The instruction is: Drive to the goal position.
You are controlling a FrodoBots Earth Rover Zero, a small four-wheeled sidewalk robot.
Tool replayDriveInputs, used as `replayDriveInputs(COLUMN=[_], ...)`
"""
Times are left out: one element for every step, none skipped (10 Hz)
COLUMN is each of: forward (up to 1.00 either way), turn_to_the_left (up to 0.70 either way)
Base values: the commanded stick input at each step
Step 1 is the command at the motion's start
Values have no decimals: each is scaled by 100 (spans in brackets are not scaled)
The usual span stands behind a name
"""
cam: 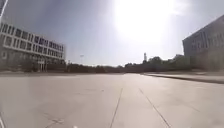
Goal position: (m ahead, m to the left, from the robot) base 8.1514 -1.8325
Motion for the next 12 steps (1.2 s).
replayDriveInputs(forward=[70, 70, 70, 70, 70, 70, 70, 70, 70, 70, 70, 70], turn_to_the_left=[0, 0, 0, 0, 0, 0, 0, 0, 0, 0, 0, 0])
